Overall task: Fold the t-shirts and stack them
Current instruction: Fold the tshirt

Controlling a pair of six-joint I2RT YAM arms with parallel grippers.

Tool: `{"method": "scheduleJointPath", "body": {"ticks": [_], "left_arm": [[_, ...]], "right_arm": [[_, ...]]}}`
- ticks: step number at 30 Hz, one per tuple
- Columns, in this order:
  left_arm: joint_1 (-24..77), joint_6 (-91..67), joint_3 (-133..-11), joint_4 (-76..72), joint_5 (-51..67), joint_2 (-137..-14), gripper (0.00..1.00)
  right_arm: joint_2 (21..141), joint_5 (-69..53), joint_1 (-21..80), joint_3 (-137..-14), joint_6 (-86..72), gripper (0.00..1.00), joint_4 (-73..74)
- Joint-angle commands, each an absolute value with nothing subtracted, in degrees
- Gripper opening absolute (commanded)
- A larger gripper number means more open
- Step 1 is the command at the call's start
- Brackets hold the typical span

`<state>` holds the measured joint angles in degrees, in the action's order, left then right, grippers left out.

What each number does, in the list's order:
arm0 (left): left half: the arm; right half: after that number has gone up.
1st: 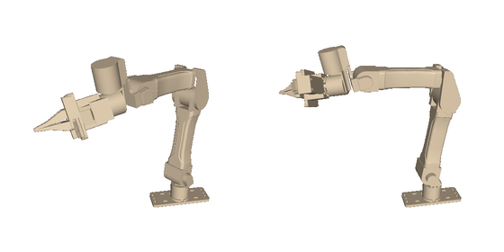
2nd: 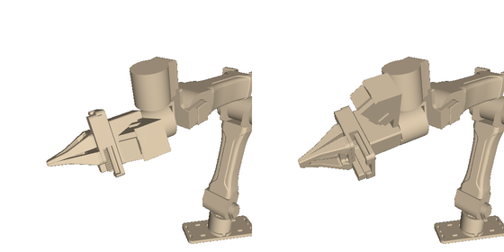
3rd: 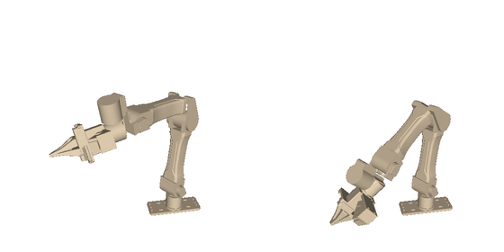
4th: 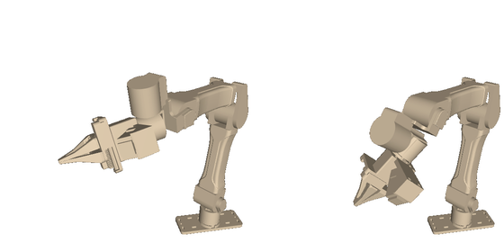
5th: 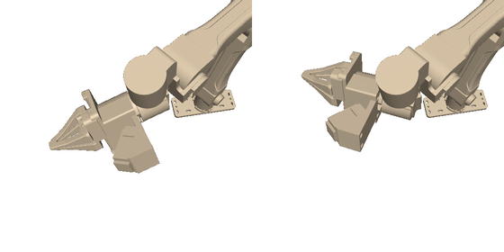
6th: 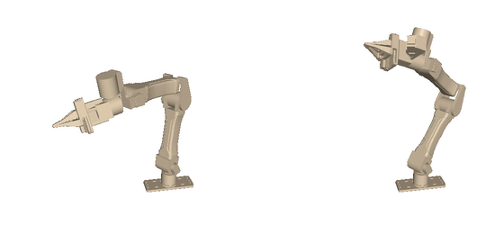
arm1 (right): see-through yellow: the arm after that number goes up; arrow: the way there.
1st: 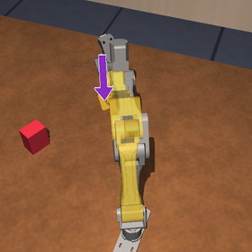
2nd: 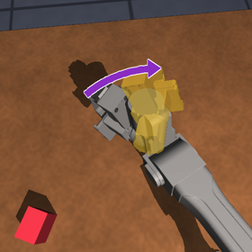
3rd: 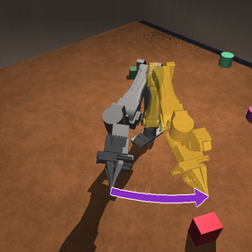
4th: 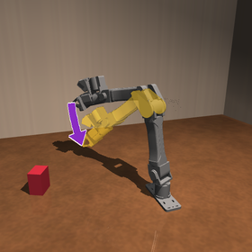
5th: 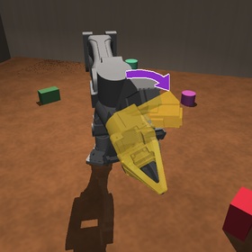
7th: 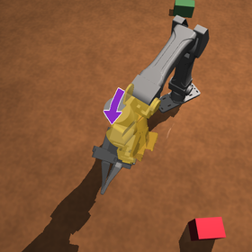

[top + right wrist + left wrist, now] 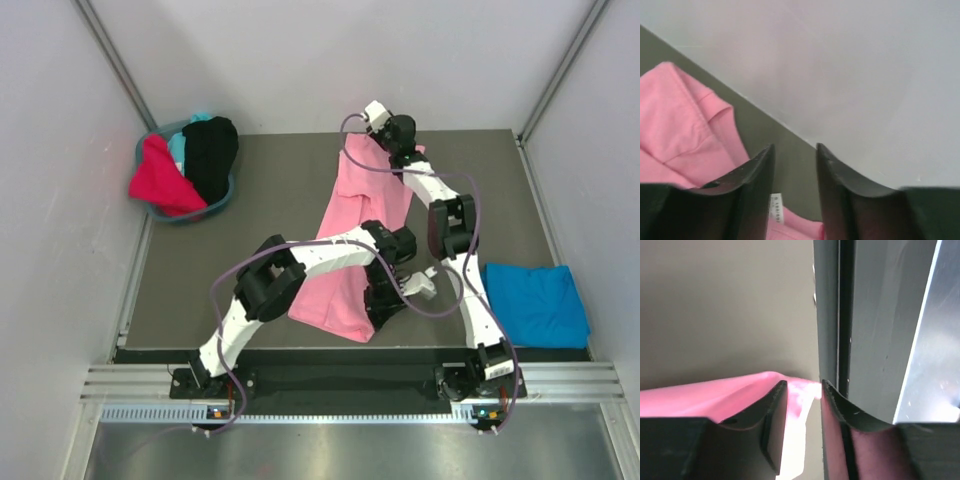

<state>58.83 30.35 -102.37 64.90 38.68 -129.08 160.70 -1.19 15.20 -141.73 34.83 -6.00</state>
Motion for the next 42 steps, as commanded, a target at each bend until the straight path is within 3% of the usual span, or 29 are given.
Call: {"method": "scheduleJointPath", "body": {"ticks": [1, 2, 5, 10, 15, 19, 23, 30, 42], "left_arm": [[58.98, 28.13, -108.19, 63.02, 38.51, -123.32, 0.39], [58.71, 27.86, -108.89, 62.58, 38.06, -121.92, 0.4], [57.31, 25.16, -109.42, 59.42, 35.0, -116.03, 0.42], [47.41, 12.06, -104.43, 48.02, 32.08, -104.43, 0.5], [34.65, -2.0, -92.13, 41.75, 33.39, -95.12, 0.49], [24.81, -8.78, -84.13, 39.99, 34.54, -91.68, 0.49], [19.78, -16.24, -76.14, 37.97, 36.73, -89.74, 0.48], [13.01, -24.25, -65.93, 39.55, 38.5, -90.18, 0.45], [12.22, -27.07, -50.81, 38.5, 36.48, -88.94, 0.45]], "right_arm": [[151.82, 2.98, 14.33, -139.58, 31.12, 0.41, -15.55], [150.13, 4.55, 14.15, -138.87, 30.42, 0.53, -15.99], [141.53, 6.32, 13.01, -131.69, 26.73, 0.7, -16.7], [123.45, 7.82, 12.75, -119.99, 16.28, 0.75, -8.2], [109.88, 1.51, 11.34, -106.81, -4.69, 0.76, 14.12], [95.4, -8.07, 11.34, -88.98, -13.17, 0.74, 20.11], [88.78, -18.96, 11.34, -74.93, -19.85, 0.67, 29.77], [79.55, -35.41, 21.08, -55.83, -27.4, 0.64, 30.77], [78.14, -35.68, 31.36, -33.94, -40.85, 0.57, 25.67]]}}
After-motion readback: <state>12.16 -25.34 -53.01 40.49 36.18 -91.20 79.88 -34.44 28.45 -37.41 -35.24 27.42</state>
